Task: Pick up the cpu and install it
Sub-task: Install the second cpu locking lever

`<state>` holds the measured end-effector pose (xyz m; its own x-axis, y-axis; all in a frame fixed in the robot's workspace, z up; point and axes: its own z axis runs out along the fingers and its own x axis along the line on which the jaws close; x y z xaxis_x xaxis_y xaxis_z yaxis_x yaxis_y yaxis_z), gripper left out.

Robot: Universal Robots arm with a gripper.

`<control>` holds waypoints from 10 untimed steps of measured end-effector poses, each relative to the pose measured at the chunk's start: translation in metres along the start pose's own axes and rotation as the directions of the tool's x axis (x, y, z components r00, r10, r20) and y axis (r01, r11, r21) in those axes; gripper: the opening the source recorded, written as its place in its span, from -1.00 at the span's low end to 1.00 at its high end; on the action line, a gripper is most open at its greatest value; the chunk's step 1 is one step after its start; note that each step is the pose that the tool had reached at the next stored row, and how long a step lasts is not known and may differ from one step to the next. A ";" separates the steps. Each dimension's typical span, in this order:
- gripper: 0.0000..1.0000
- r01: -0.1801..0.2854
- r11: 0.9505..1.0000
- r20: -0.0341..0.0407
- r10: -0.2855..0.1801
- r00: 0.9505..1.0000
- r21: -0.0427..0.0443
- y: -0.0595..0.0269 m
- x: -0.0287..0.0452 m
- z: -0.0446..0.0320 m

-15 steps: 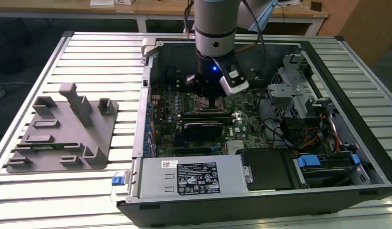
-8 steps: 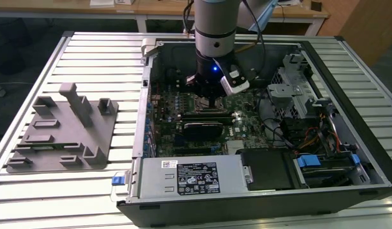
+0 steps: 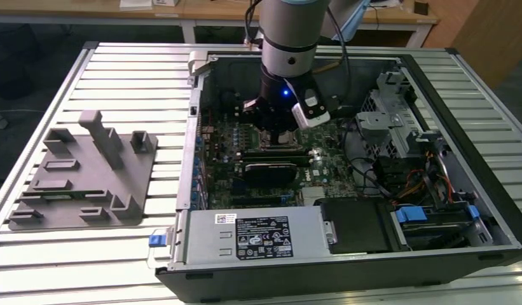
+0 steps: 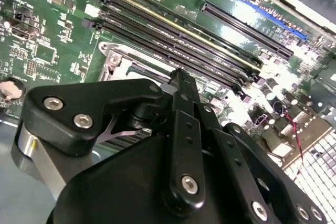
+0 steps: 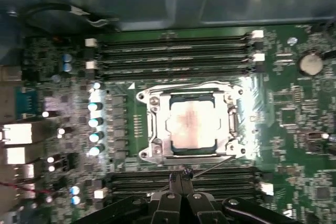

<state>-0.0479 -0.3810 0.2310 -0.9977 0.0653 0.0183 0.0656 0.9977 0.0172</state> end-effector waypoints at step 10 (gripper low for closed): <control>-0.79 0.000 1.000 0.000 0.000 1.000 -0.003 -0.0024 -0.0003 0.0021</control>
<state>-0.0478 -0.3834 0.2288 -0.9977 0.0651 0.0184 0.0655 0.9976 0.0206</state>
